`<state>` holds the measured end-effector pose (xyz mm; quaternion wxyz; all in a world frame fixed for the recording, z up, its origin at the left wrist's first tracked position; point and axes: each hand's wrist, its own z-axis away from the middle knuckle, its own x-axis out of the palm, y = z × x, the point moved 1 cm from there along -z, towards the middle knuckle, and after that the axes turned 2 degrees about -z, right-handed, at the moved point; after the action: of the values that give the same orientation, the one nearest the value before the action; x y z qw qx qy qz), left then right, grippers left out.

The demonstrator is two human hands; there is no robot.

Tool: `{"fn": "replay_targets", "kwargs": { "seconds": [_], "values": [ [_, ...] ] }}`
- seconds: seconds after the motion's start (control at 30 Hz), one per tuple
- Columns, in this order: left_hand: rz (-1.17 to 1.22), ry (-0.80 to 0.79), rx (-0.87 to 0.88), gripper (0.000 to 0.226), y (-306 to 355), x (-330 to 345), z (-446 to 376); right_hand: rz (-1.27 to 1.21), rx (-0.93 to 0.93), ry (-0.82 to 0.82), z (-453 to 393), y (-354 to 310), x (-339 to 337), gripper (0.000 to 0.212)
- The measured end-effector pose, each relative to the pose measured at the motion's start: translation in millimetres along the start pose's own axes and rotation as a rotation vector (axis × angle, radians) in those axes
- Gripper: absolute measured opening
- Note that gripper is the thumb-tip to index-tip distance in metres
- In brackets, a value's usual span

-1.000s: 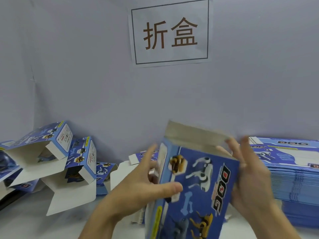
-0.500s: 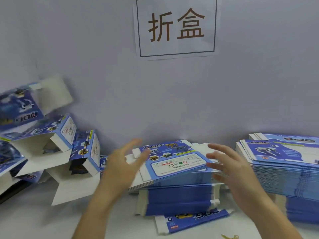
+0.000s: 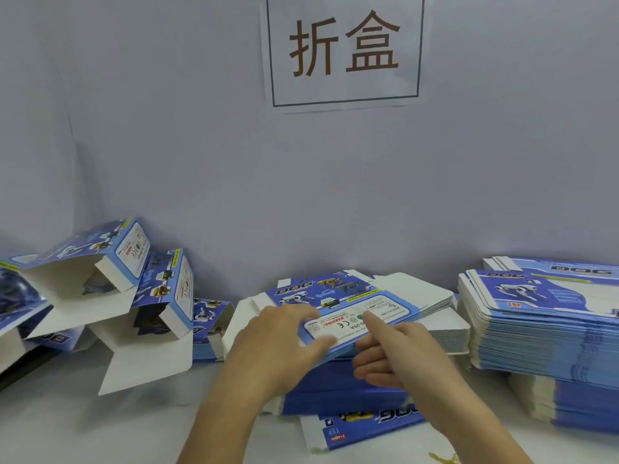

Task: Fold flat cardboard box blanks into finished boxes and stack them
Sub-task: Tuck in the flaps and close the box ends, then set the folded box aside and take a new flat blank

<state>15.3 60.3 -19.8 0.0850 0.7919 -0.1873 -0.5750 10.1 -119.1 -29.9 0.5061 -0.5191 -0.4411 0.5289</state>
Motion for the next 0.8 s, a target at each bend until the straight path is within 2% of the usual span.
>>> {"fn": "replay_targets", "kwargs": {
  "seconds": [0.07, 0.33, 0.4, 0.47, 0.53, 0.6, 0.67, 0.7, 0.73, 0.8],
  "values": [
    [-0.041, -0.07, -0.013, 0.063, 0, 1, 1, 0.003, 0.001, 0.002, 1, 0, -1, 0.044],
    [0.0, -0.058, 0.056, 0.038, 2, -7, 3, -0.024, -0.014, -0.02, 5, -1, 0, 0.043],
    [-0.09, 0.009, 0.126, 0.036, 6, -13, 4, -0.117, -0.027, -0.04, 5, -2, 1, 0.049],
    [-0.269, 0.154, 0.212, 0.045, 13, -20, 7, -0.245, -0.06, -0.067, 5, -5, 2, 0.053],
    [-0.296, 0.328, 0.302, 0.05, 26, -24, 11, -0.38, -0.129, -0.094, 8, -11, 2, 0.052],
    [-0.144, 0.454, 0.44, 0.048, 42, -27, 16, -0.557, -0.212, -0.14, 13, -21, -1, 0.048],
    [-0.009, 0.495, 0.581, 0.042, 58, -23, 19, -0.782, -0.304, -0.164, 18, -30, -9, 0.034],
    [0.083, 0.469, 0.619, 0.039, 64, -19, 21, -0.847, -0.336, -0.127, 19, -33, -14, 0.027],
    [0.223, 0.413, 0.614, 0.036, 67, -16, 21, -0.851, -0.348, -0.045, 20, -34, -18, 0.021],
    [0.518, 0.324, 0.485, 0.034, 67, -12, 19, -0.799, -0.339, 0.117, 18, -32, -27, 0.008]
  ]
}}
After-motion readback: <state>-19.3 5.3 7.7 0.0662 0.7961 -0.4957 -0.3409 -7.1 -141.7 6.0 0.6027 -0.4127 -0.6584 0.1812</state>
